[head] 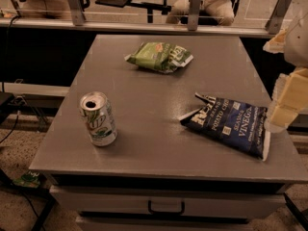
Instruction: Pick blue chip bag
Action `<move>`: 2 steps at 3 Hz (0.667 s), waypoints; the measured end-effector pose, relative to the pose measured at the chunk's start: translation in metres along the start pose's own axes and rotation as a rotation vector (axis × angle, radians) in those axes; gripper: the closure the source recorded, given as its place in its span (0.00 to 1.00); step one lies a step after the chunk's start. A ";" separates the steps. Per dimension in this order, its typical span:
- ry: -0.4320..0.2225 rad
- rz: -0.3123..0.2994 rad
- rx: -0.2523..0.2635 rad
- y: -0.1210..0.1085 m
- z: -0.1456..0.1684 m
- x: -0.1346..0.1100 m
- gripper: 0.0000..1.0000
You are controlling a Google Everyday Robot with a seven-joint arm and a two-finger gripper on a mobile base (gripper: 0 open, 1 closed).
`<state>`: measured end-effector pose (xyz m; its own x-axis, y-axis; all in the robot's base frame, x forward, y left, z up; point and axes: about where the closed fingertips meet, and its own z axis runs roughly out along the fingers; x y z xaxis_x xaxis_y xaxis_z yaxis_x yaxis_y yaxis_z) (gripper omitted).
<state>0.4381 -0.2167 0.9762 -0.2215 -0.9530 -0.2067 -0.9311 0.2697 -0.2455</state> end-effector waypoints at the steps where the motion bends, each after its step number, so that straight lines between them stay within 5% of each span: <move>1: 0.000 0.000 0.000 0.000 0.000 0.000 0.00; 2: -0.004 0.026 -0.004 -0.002 0.013 0.004 0.00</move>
Offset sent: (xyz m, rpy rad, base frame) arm 0.0101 -0.0054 -0.0258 0.0218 0.0354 -0.0372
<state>0.4433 -0.2193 0.9634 -0.2442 -0.9453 -0.2165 -0.9263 0.2934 -0.2364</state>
